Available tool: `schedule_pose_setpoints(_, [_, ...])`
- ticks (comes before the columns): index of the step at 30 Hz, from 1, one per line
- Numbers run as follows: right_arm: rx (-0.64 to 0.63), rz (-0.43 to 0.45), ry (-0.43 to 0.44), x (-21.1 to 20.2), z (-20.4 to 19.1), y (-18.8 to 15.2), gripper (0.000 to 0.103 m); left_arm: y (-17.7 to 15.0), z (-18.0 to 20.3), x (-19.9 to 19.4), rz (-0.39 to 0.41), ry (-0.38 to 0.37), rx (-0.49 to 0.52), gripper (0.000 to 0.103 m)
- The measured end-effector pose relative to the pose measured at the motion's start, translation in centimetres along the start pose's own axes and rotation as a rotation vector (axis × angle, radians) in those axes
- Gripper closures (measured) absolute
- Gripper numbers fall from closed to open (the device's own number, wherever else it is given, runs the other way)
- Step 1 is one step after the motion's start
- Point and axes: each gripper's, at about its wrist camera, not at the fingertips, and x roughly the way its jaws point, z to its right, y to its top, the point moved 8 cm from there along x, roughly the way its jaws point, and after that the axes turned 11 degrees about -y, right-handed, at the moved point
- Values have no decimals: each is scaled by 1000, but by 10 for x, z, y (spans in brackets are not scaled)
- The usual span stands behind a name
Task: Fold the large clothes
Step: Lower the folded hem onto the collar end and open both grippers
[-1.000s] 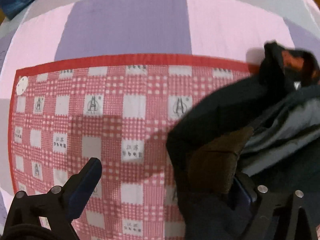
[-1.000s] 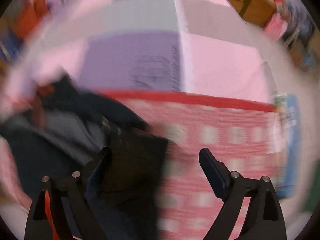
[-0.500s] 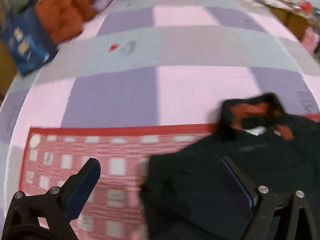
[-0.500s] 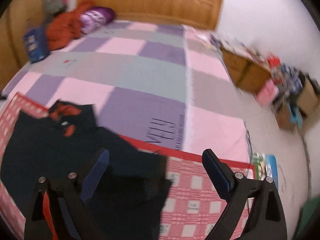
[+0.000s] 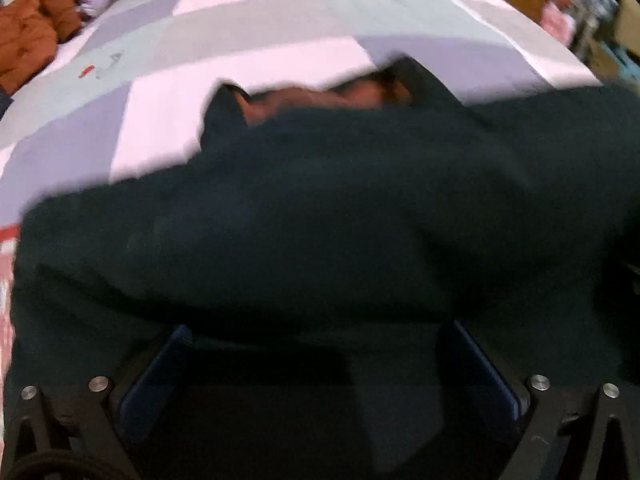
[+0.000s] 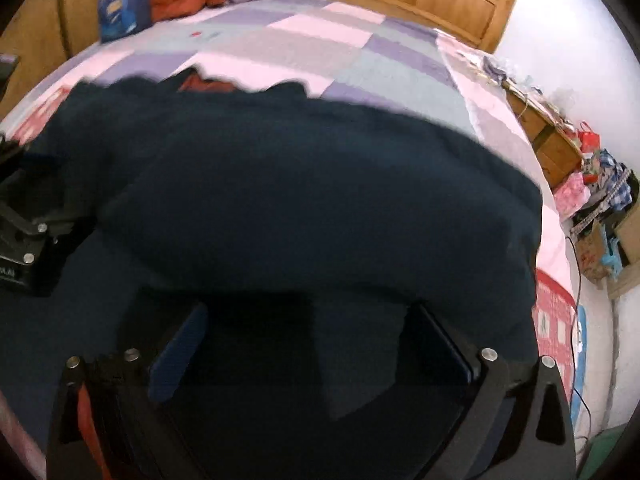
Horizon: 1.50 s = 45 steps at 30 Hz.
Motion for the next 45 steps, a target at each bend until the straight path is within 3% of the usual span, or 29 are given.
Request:
schedule_pose_setpoints(5, [85,4,-18,52,6,50,0,38,-20,33,26,57,-11,0])
schedule_pose_setpoints(9, [180,2,-4,71,22,74,0,48,-61,32,79,87,-184,0])
schedule_pose_setpoints(10, [229,-5,1,76,31,77,0,48,-71,34,83,88,-209,0])
schedule_pose_setpoints(14, [327,-17,-34,83,68,71,0,45,-85,42,48,148,-120,0])
schedule_pose_setpoints(17, [350,-62,-88,91,84,67,0,44,-98,43,14,167,-210,0])
schedule_pose_setpoints(20, [336,-53,-79,75,80,69,0,46,-75,26,54,138,-191,0])
schedule_pose_setpoints(21, [323,-26,-44,63,73,70,0,41,-58,13,84,119,-141,0])
schedule_pose_setpoints(23, [267,49,-2,29,52,63,0,22,-37,-8,110,156,-53,0])
schedule_pose_setpoints(26, [196,128,-73,-15,29,31,0,-11,-30,-19,112,159,-13,0])
schedule_pose_setpoints(28, [180,89,-98,-10,23,6,0,-22,-40,-8,104,127,-18,0])
schedule_pose_setpoints(30, [228,51,-31,6,27,1,0,-19,-58,-2,105,127,-67,0])
schedule_pose_setpoints(35, [342,-2,-75,52,77,35,0,1,-102,14,88,145,-178,0])
schedule_pose_setpoints(37, [401,-45,-125,77,109,46,0,3,-118,16,75,171,-197,0])
schedule_pose_setpoints(39, [455,-93,-119,92,132,48,0,0,-140,14,56,213,-220,0])
schedule_pose_setpoints(41, [508,-180,-214,108,166,34,0,-7,-162,9,41,251,-257,0])
schedule_pose_setpoints(42, [565,-208,-202,110,177,27,0,-12,-174,5,32,266,-285,0])
schedule_pose_setpoints(44, [641,-213,-183,101,193,15,0,-22,-196,-6,32,291,-355,0])
schedule_pose_setpoints(45, [617,-184,-192,91,192,14,0,-29,-203,-18,49,313,-383,0])
